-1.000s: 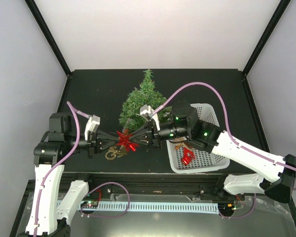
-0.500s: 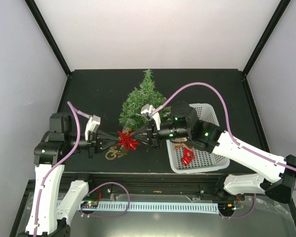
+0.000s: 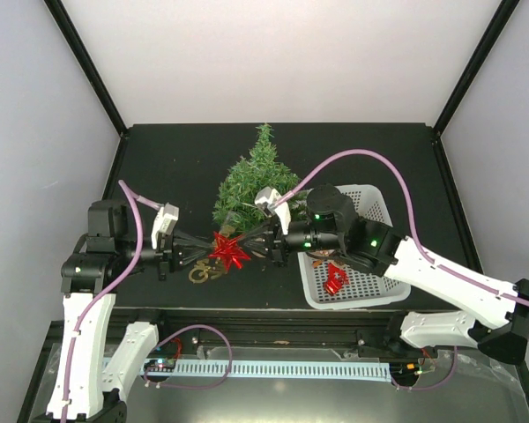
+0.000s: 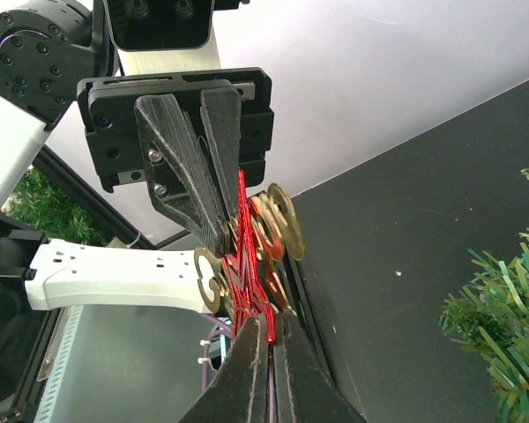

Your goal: Decorate the small christmas tree

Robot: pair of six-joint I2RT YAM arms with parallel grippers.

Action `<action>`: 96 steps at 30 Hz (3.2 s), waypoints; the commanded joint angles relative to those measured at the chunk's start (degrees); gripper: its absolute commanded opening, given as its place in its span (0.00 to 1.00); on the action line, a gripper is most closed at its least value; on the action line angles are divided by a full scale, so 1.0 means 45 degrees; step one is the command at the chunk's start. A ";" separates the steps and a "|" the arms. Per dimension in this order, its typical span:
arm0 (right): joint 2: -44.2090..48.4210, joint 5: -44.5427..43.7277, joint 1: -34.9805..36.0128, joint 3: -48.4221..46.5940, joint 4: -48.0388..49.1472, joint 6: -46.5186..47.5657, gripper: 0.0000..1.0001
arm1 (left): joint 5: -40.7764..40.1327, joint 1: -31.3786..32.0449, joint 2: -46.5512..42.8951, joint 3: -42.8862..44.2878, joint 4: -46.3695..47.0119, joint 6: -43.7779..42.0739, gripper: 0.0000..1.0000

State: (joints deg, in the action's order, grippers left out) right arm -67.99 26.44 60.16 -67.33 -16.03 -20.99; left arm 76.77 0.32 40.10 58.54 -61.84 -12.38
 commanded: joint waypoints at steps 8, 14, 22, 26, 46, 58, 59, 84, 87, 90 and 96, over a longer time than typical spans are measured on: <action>0.1046 -0.1300 -0.0106 -0.0063 -0.1022 0.0465 0.01 | 0.0461 -0.0331 -0.0277 -0.0085 0.0576 0.0323 0.02; 0.1701 -0.1869 -0.0098 -0.0266 -0.0999 0.0551 0.01 | 0.0484 -0.0432 -0.0368 -0.0227 0.0761 0.0469 0.02; 0.3190 -0.4380 -0.0089 -0.1777 -0.0010 0.1320 0.01 | 0.0498 -0.0562 -0.0429 -0.0323 0.0984 0.0623 0.02; 0.3002 -0.5189 -0.0088 -0.2522 0.0357 0.2054 0.01 | 0.0478 -0.0592 -0.0492 -0.0370 0.1023 0.0640 0.02; 0.1043 -0.8431 -0.0762 -0.2928 0.5377 0.4624 0.01 | 0.0507 -0.0707 -0.0591 -0.0365 0.1143 0.0564 0.02; 0.0063 -0.6740 -0.2283 -0.3753 0.5229 0.3416 0.01 | 0.0552 -0.0711 -0.0561 -0.0380 0.1261 0.0505 0.02; -0.0064 -0.6676 -0.2291 -0.3847 0.5221 0.3374 0.01 | 0.0571 -0.0707 -0.0555 -0.0359 0.1263 0.0505 0.02; -0.0798 -0.6392 -0.2583 -0.3727 0.5231 0.2627 0.01 | 0.0729 -0.0733 -0.0651 -0.0411 0.1302 0.0516 0.02; -0.0793 -0.6312 -0.2694 -0.3523 0.5291 0.2522 0.01 | 0.0771 -0.0726 -0.0648 -0.0412 0.1321 0.0515 0.02; -0.0771 -0.6212 -0.2792 -0.3369 0.5339 0.2351 0.01 | 0.0778 -0.0734 -0.0702 -0.0431 0.1337 0.0510 0.02; -0.0755 -0.6081 -0.2813 -0.3248 0.5276 0.2224 0.01 | 0.0804 -0.0735 -0.0718 -0.0490 0.1418 0.0545 0.02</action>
State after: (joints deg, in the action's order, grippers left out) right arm -71.44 -2.00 47.79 -82.83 7.22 -10.11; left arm 78.81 -2.63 37.34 56.36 -56.90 -10.20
